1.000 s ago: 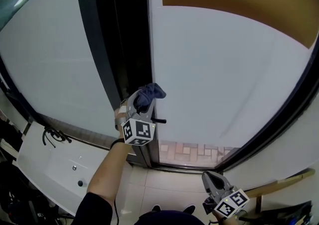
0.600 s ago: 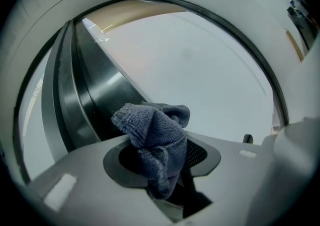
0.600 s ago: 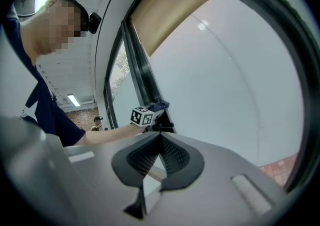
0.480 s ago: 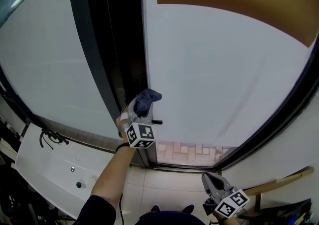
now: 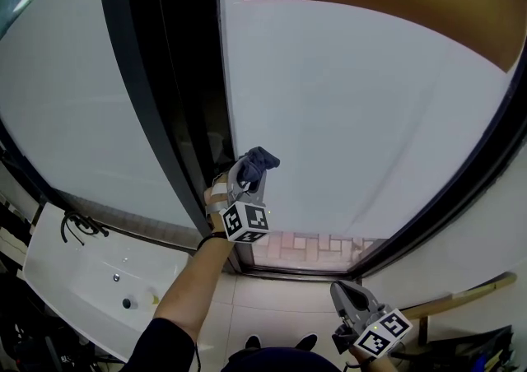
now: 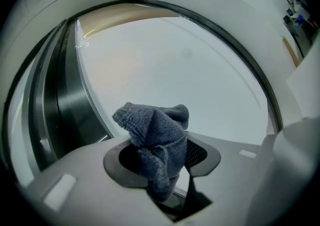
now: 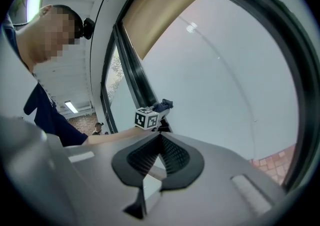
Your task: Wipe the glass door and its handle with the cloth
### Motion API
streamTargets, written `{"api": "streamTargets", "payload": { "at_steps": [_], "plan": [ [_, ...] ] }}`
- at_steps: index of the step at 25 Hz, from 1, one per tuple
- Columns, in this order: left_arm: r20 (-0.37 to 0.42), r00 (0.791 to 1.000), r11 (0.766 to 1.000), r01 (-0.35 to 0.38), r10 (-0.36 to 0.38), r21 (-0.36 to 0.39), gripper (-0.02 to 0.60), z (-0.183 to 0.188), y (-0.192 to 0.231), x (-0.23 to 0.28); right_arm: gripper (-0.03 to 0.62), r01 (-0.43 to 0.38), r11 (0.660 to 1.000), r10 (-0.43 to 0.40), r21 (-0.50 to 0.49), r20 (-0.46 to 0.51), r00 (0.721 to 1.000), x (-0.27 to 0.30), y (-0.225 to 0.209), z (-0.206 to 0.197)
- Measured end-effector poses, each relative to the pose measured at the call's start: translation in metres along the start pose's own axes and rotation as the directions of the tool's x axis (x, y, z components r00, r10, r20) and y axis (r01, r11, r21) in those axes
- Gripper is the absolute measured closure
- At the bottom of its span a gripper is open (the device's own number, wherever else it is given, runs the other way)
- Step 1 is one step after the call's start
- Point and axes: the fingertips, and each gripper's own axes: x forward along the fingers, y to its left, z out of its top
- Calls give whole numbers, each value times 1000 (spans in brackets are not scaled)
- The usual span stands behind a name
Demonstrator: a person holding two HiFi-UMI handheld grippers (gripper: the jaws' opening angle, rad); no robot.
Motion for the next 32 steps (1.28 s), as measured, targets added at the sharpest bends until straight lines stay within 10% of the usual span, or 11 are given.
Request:
{"api": "streamTargets", "payload": {
  "at_steps": [20,32],
  "plan": [
    [41,998,999,50,-50,-1,411,41,-37,12,591,53,992,-51,116,-22,998,-19,-31,-17],
    [103,965,963,225,-242,149,410,93,-109,23,591,72,988,-70,139,-20,997,-23,-34,-21]
  ]
}}
